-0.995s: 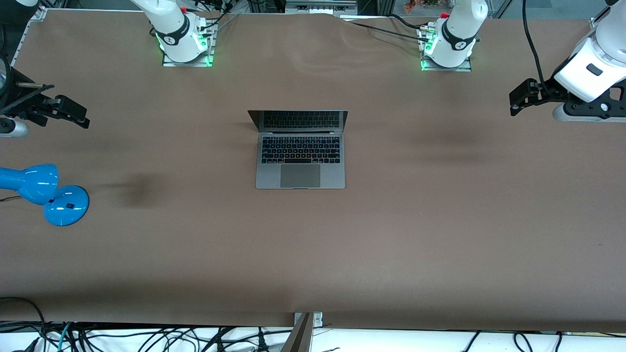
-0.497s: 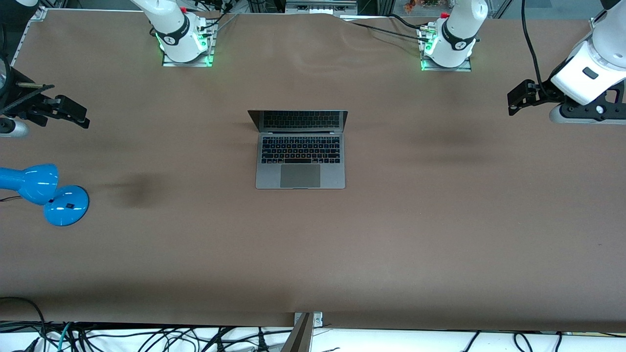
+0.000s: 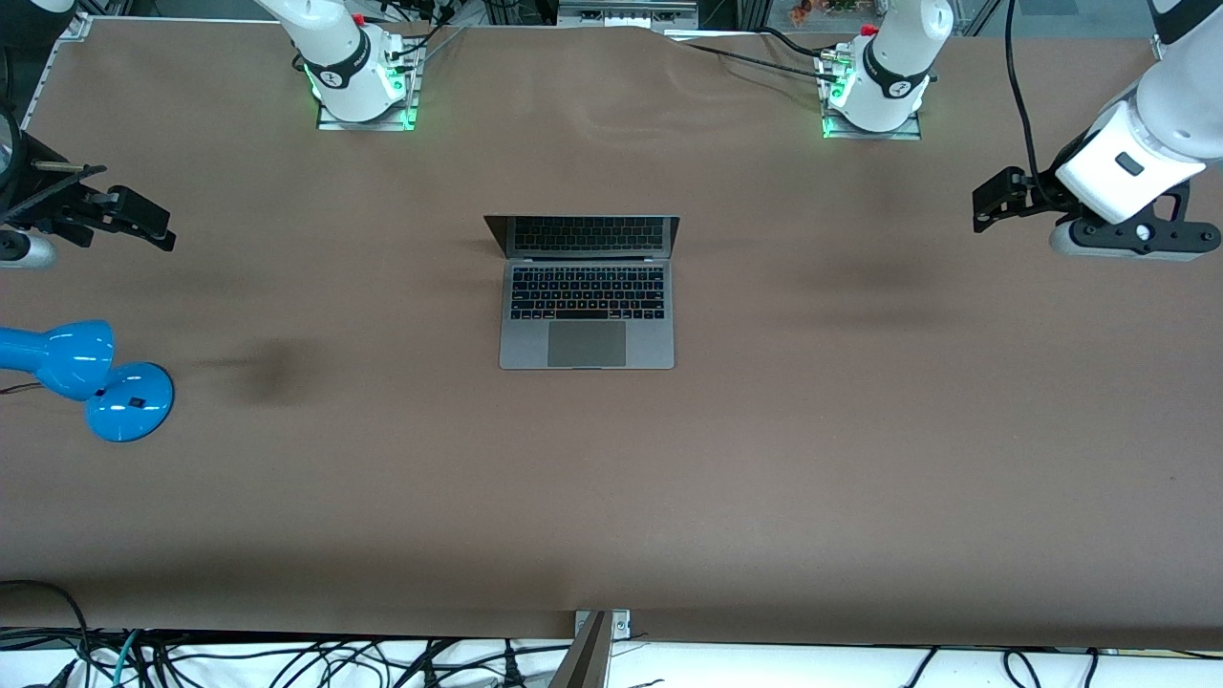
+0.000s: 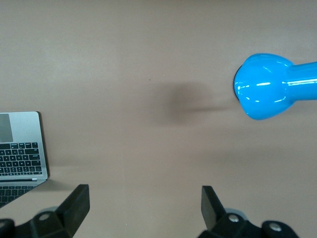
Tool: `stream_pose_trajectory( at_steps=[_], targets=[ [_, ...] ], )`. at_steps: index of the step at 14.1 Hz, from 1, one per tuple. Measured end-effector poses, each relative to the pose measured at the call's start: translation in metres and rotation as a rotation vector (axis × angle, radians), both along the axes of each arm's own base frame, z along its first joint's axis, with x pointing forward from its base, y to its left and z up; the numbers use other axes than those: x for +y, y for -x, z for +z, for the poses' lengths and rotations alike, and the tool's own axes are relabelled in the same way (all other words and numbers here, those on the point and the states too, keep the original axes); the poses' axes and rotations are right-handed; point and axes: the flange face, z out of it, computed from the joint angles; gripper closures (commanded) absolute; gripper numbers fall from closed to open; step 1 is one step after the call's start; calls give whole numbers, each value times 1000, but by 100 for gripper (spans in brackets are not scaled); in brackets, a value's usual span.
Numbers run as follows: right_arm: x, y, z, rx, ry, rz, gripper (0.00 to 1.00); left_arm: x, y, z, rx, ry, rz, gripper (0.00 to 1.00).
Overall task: Close laptop with both arms from behind
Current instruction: 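Move the left gripper toward the laptop screen's back edge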
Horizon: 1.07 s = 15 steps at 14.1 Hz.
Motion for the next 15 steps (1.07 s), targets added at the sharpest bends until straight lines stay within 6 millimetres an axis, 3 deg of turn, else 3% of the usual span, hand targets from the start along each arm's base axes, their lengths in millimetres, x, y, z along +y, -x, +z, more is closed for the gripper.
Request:
stream_pose_trajectory(
  at_steps=[2,9,15],
  targets=[
    [0,0,0,0,0,0,0,-19,2,-3,15,21,-18,0],
    [0,0,0,1,-2,0,0,-117,21,-21,68,49,3,0],
    [1,0,0,1,-2,0,0,-215,55,-48,135,15,18,0]
  ],
)
